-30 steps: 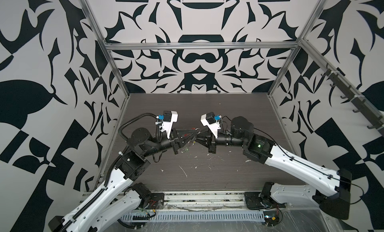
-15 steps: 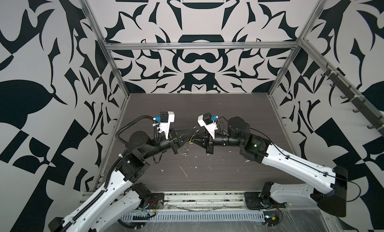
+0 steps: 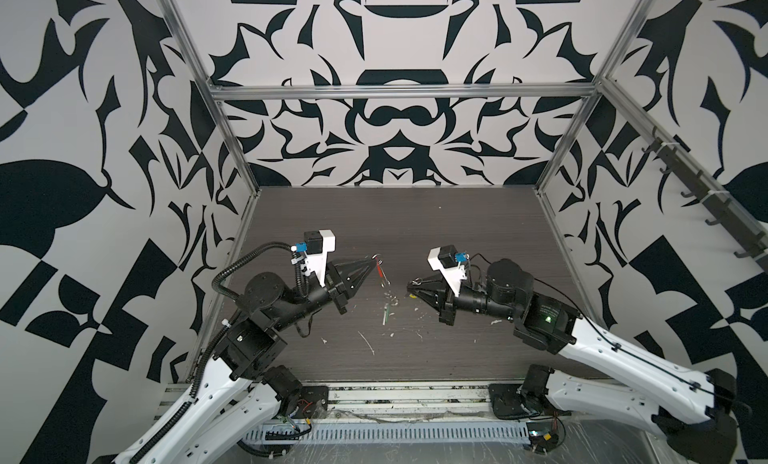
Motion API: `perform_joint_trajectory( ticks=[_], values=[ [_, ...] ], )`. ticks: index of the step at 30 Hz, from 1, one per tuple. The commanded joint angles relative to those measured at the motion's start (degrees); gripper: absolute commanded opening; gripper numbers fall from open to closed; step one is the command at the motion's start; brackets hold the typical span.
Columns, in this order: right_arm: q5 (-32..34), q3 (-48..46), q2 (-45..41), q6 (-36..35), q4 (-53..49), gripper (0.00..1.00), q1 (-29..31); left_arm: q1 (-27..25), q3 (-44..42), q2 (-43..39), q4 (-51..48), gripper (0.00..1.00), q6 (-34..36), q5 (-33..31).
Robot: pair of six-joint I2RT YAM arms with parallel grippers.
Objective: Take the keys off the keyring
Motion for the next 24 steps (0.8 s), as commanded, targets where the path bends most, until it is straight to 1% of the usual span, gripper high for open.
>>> perform_joint_trajectory(
  ticks=[1,4,5,7,12,18,21,24],
  values=[
    [4.9,-2.1,0.1,2.6,-0.3,0.00,-3.3,-0.2,-0.6,-1.4,-1.5,0.00,1.6,-2.4],
    [-0.6,-5.6,3.9,7.7,2.1,0.00,-10.1,-0.3,-0.6,-2.0,-2.0,0.00,1.6,-2.4],
    [-4.5,-7.1,6.2,9.6,4.1,0.00,-12.4,-0.2,-0.7,-2.2,-2.0,0.00,1.6,-2.3],
    [-7.6,-8.2,11.8,11.6,6.5,0.00,-14.6,-0.3,-0.9,-2.5,-1.8,0.00,1.6,-2.1],
    [-11.2,-6.0,28.4,13.6,11.7,0.00,-15.0,-0.2,-1.2,-2.6,-1.7,0.00,1.4,-2.0],
    [-12.7,-0.7,44.2,16.2,16.4,0.00,-15.0,-0.2,-1.2,-2.3,-1.4,0.00,1.2,-1.6],
    [-12.1,1.1,49.7,16.7,16.7,0.00,-15.0,-0.2,-1.7,-2.5,-1.2,0.00,1.0,-1.5],
    [-10.9,1.0,52.5,17.4,17.7,0.00,-15.0,-0.2,-1.9,-2.9,-1.4,0.00,1.0,-1.5]
  ],
)
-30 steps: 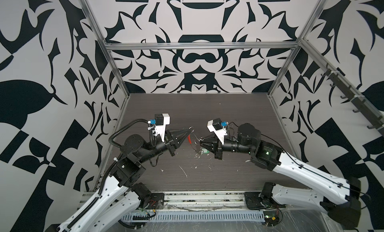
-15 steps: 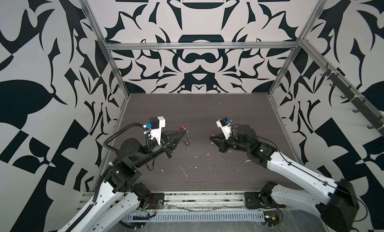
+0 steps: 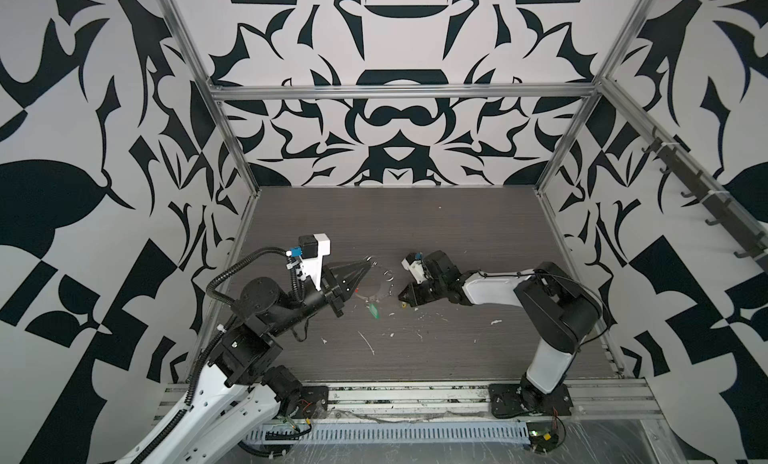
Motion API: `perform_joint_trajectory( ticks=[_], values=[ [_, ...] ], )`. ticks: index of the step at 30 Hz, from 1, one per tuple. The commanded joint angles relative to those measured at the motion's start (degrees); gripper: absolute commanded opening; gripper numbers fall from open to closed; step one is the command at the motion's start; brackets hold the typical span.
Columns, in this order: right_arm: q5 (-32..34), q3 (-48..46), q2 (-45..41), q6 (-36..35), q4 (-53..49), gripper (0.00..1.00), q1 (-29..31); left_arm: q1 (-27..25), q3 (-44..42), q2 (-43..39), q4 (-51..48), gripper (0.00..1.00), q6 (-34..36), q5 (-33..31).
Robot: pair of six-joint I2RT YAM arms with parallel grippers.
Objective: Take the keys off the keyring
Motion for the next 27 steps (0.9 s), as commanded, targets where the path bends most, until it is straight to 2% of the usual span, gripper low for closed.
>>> perform_joint_trajectory(
  ticks=[1,2,3,4,6,7,11,12,13,21,27],
  values=[
    [1.4,1.1,1.5,1.6,3.4,0.00,0.3,-0.2,-0.7,-0.9,0.5,0.00,0.1,0.1],
    [2.0,0.8,1.7,1.9,3.6,0.00,0.3,-0.2,-0.8,-1.0,0.4,0.00,0.0,0.1],
    [2.7,0.6,1.7,1.9,3.7,0.06,0.3,-0.2,-0.8,-1.1,0.3,0.00,0.0,0.1],
    [3.2,0.3,1.6,1.9,3.7,0.12,0.4,-0.2,-0.7,-1.3,0.3,0.00,0.0,0.1],
    [5.2,-0.1,0.9,1.9,3.1,0.32,0.4,-0.2,-0.8,-1.4,0.0,0.00,0.1,0.1],
    [5.8,-0.4,0.4,1.7,3.1,0.37,0.4,-0.2,-0.8,-1.4,-0.1,0.00,0.1,0.1],
    [8.7,-1.4,-2.3,1.3,1.9,0.51,0.5,-0.2,-1.0,-1.6,-0.2,0.00,0.1,0.0],
    [9.6,-1.8,-3.3,1.3,1.7,0.66,0.5,-0.2,-1.0,-1.6,-0.2,0.00,0.1,0.0],
    [10.5,-2.3,-4.6,1.2,1.5,0.72,0.6,-0.2,-1.0,-1.7,-0.3,0.00,0.0,0.0],
    [17.0,-3.9,-19.8,-0.2,-4.1,0.73,0.8,-0.2,-0.1,-1.7,-0.7,0.00,-0.2,-0.1],
    [16.8,-4.1,-32.2,-2.6,-7.1,0.71,0.9,-0.2,1.0,-0.9,0.2,0.00,-0.5,0.5]
  ],
)
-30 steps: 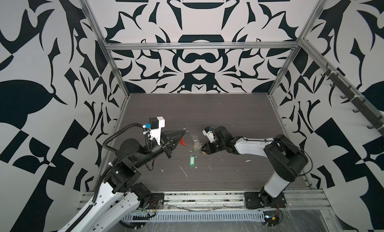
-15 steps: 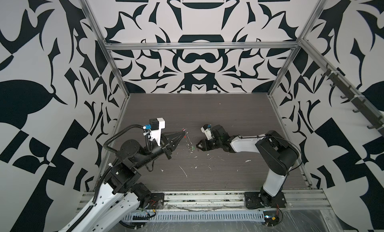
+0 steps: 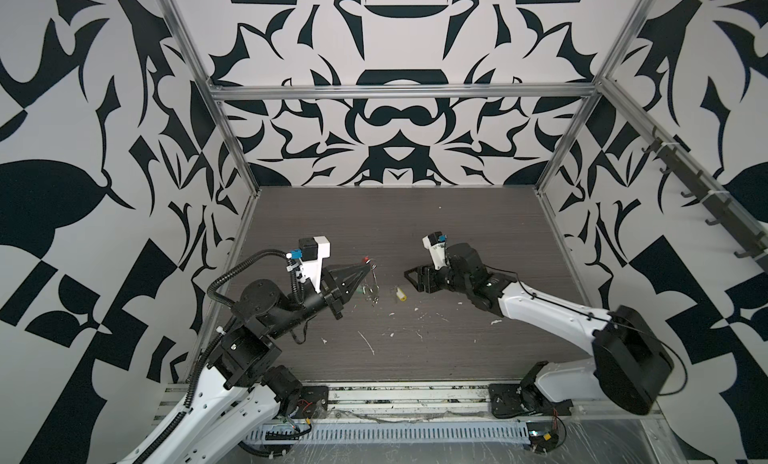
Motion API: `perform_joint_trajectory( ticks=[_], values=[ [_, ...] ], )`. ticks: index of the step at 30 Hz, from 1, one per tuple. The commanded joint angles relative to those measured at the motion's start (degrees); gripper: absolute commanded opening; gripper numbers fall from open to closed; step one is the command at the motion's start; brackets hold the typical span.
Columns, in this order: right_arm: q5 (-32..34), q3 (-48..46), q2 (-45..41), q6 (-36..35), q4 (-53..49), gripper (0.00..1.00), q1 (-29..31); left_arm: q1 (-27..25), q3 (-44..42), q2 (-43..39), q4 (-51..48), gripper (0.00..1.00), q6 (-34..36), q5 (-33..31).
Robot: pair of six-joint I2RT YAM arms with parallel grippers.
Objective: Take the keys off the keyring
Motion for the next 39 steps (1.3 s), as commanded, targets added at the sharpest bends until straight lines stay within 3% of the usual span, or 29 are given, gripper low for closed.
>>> perform_joint_trajectory(
  ticks=[1,5,9,11,19,39],
  values=[
    [0.6,-0.2,-6.4,-2.6,-1.1,0.71,0.3,-0.2,2.0,0.3,1.2,0.00,-0.3,0.7],
    [-5.3,-1.9,-12.8,-3.4,2.4,0.71,0.3,-0.2,3.6,1.5,1.0,0.00,0.1,1.7],
    [-8.5,-3.3,-17.0,-3.6,4.5,0.82,0.6,-0.2,5.0,2.9,1.2,0.00,0.4,3.1],
    [-10.7,-3.8,-18.2,-4.1,5.0,0.83,0.6,-0.2,5.6,3.7,1.5,0.00,0.5,4.5],
    [-18.8,-4.3,-19.8,-7.8,3.9,0.54,0.7,-0.2,8.5,5.7,1.2,0.00,1.6,10.3],
    [-26.1,-3.3,-15.9,-9.5,7.2,0.57,7.8,-0.2,11.7,7.1,1.3,0.00,2.9,13.8]
  ],
)
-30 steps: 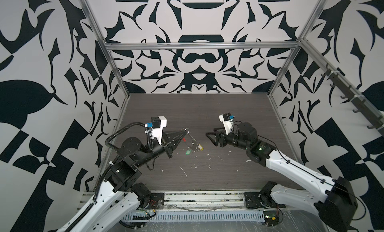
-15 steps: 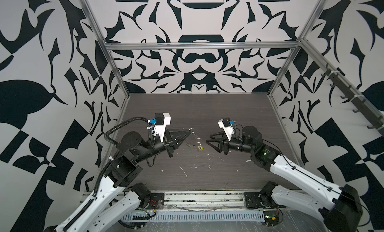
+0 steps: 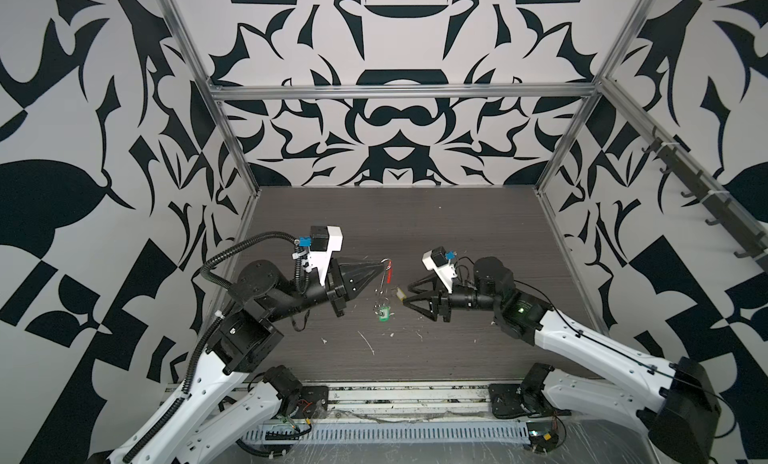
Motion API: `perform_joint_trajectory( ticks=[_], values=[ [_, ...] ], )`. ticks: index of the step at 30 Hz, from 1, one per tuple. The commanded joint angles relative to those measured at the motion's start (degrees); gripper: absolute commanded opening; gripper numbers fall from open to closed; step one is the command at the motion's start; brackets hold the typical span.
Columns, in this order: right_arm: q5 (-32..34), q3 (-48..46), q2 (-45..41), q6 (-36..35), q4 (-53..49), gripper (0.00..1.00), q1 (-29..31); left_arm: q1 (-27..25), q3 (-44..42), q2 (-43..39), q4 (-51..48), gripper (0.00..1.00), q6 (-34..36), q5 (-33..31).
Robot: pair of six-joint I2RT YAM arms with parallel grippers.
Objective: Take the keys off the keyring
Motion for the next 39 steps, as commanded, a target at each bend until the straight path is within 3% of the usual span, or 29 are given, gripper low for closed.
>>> perform_joint_trajectory(
  ticks=[1,5,13,26,39],
  values=[
    [-2.2,2.5,0.6,-1.2,3.0,0.57,2.2,-0.2,1.6,-0.5,1.8,0.00,-0.3,0.1],
    [3.2,3.8,0.0,-3.7,1.8,0.59,5.3,-0.2,1.0,-0.7,2.7,0.00,-1.1,-0.5],
    [6.7,6.9,0.4,-6.6,1.2,0.57,6.6,-0.2,1.1,-0.1,3.3,0.00,-1.9,2.2],
    [8.4,8.3,-1.1,-10.5,-6.5,0.48,6.7,-0.2,1.4,-0.5,3.0,0.00,-1.5,2.9],
    [9.9,10.1,0.0,-12.7,-8.5,0.45,6.8,-0.2,1.9,0.1,3.2,0.00,-1.2,4.6]
  ],
)
